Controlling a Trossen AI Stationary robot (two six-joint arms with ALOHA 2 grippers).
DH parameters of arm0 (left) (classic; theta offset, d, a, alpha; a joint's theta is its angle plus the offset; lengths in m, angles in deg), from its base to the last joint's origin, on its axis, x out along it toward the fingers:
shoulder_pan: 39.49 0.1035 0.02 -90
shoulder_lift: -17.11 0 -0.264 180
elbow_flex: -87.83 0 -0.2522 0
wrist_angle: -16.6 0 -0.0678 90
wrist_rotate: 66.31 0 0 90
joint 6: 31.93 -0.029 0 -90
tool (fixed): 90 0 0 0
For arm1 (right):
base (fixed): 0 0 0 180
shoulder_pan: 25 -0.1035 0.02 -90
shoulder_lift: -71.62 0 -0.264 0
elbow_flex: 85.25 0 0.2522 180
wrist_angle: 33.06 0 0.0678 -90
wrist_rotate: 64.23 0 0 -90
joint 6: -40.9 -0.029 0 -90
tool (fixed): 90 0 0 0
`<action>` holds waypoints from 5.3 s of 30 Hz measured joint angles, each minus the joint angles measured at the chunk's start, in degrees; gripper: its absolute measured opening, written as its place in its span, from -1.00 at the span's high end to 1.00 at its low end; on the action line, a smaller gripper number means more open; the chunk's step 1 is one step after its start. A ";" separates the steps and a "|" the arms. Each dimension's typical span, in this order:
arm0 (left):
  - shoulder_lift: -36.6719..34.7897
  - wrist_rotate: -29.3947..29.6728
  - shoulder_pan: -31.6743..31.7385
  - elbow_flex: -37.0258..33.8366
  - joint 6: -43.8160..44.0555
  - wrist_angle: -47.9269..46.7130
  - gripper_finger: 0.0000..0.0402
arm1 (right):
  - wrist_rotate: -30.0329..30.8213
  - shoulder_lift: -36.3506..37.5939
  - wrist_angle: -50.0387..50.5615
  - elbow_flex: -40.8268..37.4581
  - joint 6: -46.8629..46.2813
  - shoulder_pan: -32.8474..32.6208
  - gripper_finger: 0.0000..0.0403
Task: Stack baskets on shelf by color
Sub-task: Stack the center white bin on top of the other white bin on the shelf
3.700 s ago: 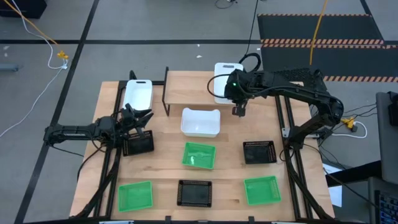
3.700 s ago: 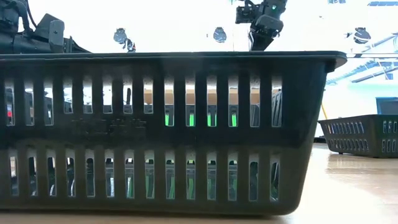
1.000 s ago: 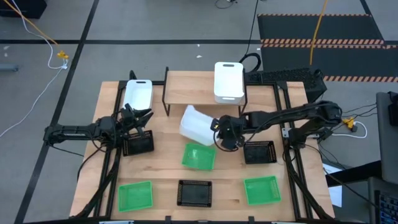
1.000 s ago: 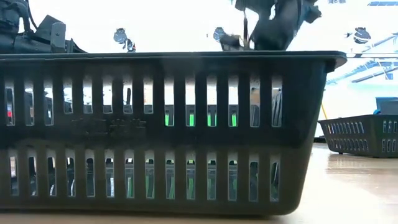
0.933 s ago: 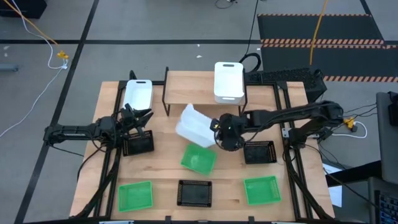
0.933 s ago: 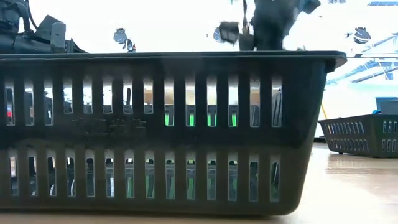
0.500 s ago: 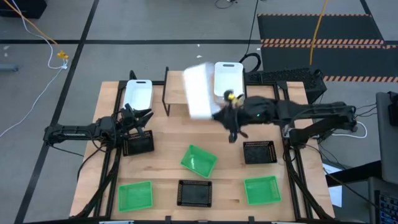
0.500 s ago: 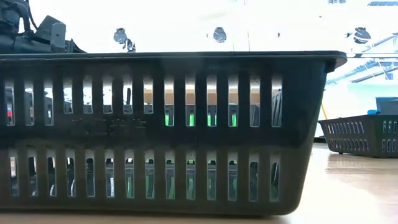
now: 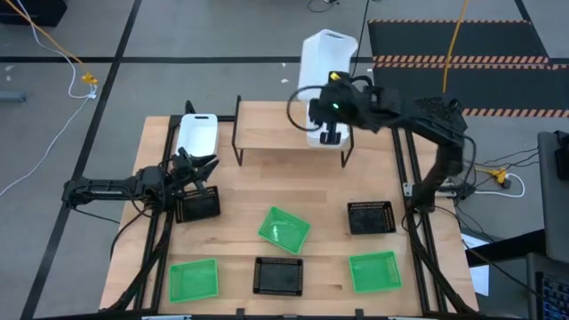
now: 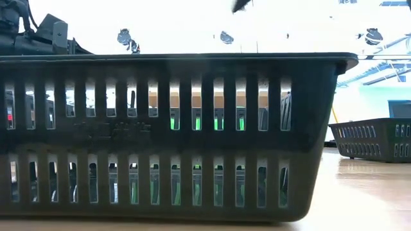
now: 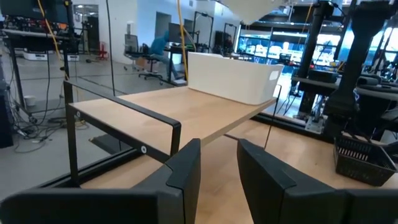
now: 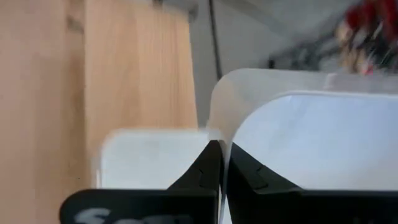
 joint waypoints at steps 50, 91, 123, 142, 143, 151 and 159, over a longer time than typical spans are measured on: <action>0.00 -0.02 -0.01 0.00 1.70 -2.31 0.47 | -22.09 -3.11 13.21 -2.96 -8.63 7.38 0.87; -0.01 -0.51 -0.11 0.00 2.96 -3.69 0.47 | -27.92 29.42 -22.63 -43.86 -6.30 8.68 0.13; 0.00 0.99 -0.11 0.02 6.60 -5.20 0.47 | -37.01 33.66 -28.76 -51.70 -1.20 19.43 0.07; 1.50 0.81 -0.11 0.04 7.03 -5.35 0.47 | -45.93 31.25 -34.02 -58.03 0.36 25.04 0.08; 2.02 0.79 -0.11 0.04 7.13 -5.35 0.47 | -45.91 31.25 -34.23 -58.38 0.46 25.04 0.10; 4.84 0.99 -0.11 0.04 8.57 -5.29 0.47 | -46.11 31.26 -34.39 -58.80 1.00 25.01 0.60; 5.25 1.18 -0.11 0.04 8.67 -5.02 0.47 | -49.09 31.33 -39.42 -58.44 0.61 24.91 0.94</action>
